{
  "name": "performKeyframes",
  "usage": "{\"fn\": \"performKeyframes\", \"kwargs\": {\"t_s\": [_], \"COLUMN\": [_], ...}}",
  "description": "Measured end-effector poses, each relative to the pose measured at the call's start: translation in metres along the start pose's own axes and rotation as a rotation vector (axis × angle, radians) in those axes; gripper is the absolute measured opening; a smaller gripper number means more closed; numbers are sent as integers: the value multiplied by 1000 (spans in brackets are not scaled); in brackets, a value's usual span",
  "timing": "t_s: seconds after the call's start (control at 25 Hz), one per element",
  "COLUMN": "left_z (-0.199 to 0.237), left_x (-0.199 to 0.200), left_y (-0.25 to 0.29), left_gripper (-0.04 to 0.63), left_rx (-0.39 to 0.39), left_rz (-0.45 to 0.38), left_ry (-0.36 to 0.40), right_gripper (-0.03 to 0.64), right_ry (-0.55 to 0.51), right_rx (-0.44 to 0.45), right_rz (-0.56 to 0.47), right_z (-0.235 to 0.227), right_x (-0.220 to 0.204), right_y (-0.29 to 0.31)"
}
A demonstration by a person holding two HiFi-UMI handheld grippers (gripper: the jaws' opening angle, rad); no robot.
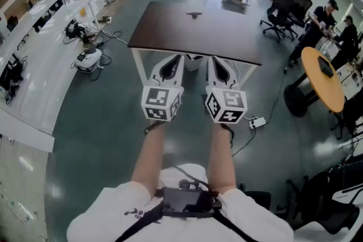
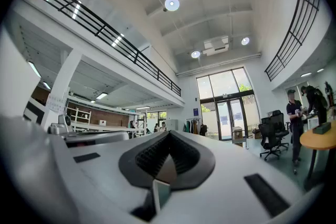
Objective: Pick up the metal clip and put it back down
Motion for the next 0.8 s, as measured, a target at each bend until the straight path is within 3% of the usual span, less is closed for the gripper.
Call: {"fn": "performKeyframes", "kwargs": {"t_s": [0.28, 0.44, 0.64, 0.8], "left_z": [34, 47, 65, 77], "left_x": [-26, -40, -66, -78], "left_y": [-2, -6, 9, 35], "left_gripper": [29, 29, 29, 29], "left_rx": [-61, -64, -62, -62], "left_rz": [-11, -5, 42, 45], "left_ry": [22, -23, -92, -110], "right_gripper": [6, 6, 6, 6], "right_ry": [37, 63, 20, -13], "right_rx": [-67, -107, -98, -89], "right_rz": [18, 23, 91, 80], "right_z": [23, 24, 25, 12], "right_x": [-36, -50, -68, -71], "right_y": [34, 43, 72, 97]}}
Point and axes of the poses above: the fingertips, and each gripper's own axes: y forward along the fingers, z to its left, x out of its top, the point moved 2 cm from there along -y, backward along the fingers, and after that the axes turned 7 degrees about y, right-handed, at the moved point
